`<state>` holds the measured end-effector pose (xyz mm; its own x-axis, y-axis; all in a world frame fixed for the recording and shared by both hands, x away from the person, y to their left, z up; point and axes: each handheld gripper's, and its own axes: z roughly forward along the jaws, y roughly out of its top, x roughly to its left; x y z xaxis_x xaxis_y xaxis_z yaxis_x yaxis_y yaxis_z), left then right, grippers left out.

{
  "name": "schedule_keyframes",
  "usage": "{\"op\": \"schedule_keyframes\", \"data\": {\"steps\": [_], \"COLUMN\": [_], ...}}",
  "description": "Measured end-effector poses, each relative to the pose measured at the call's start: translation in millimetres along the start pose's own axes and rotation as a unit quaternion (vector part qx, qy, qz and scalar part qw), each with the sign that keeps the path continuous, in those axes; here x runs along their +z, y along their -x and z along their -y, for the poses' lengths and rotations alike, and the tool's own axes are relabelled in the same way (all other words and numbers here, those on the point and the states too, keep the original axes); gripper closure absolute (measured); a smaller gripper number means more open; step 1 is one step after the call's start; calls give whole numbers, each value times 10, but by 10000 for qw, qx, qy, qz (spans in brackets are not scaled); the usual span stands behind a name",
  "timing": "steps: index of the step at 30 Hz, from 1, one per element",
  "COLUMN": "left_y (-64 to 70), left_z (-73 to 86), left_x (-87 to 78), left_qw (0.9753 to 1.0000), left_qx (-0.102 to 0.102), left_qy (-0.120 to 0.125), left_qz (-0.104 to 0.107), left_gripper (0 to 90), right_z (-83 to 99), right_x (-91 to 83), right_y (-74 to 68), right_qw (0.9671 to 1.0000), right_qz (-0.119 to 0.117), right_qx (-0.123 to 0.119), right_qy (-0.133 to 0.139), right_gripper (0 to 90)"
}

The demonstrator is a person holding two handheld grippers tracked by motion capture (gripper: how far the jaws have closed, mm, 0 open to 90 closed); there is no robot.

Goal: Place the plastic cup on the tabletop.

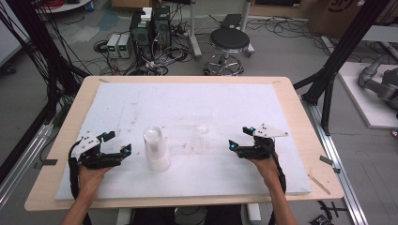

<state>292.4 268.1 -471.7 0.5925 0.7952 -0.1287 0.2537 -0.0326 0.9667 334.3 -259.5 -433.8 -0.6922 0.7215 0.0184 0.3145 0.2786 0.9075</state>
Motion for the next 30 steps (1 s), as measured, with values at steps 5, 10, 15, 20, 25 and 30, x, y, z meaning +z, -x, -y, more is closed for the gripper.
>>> {"op": "schedule_keyframes", "data": {"steps": [5, 10, 15, 20, 25, 30], "left_y": [10, 3, 2, 1, 1, -5], "left_z": [9, 10, 11, 12, 12, 14], "left_x": [-14, -15, -15, -16, -14, -15], "left_qw": [10000, 10000, 10000, 10000, 10000, 9999], "left_qx": [59, 12, 7, -2, -8, -79], "left_qy": [23, 44, 44, 46, 47, 67], "left_qz": [8, -5, -11, -12, -14, -7], "left_gripper": [96, 96, 96, 96, 96, 96], "right_z": [86, 124, 140, 164, 171, 190], "right_x": [15, 2, 5, 14, 24, 33], "right_y": [31, 34, 44, 32, 28, 28], "right_qw": [9999, 9997, 9995, 9993, 9993, 9992], "right_qz": [114, 183, 242, 303, 313, 342], "right_qx": [91, 160, 176, 176, 152, 160], "right_qy": [44, 92, 123, 132, 118, 119], "right_gripper": [188, 188, 188, 188, 188, 188]}}
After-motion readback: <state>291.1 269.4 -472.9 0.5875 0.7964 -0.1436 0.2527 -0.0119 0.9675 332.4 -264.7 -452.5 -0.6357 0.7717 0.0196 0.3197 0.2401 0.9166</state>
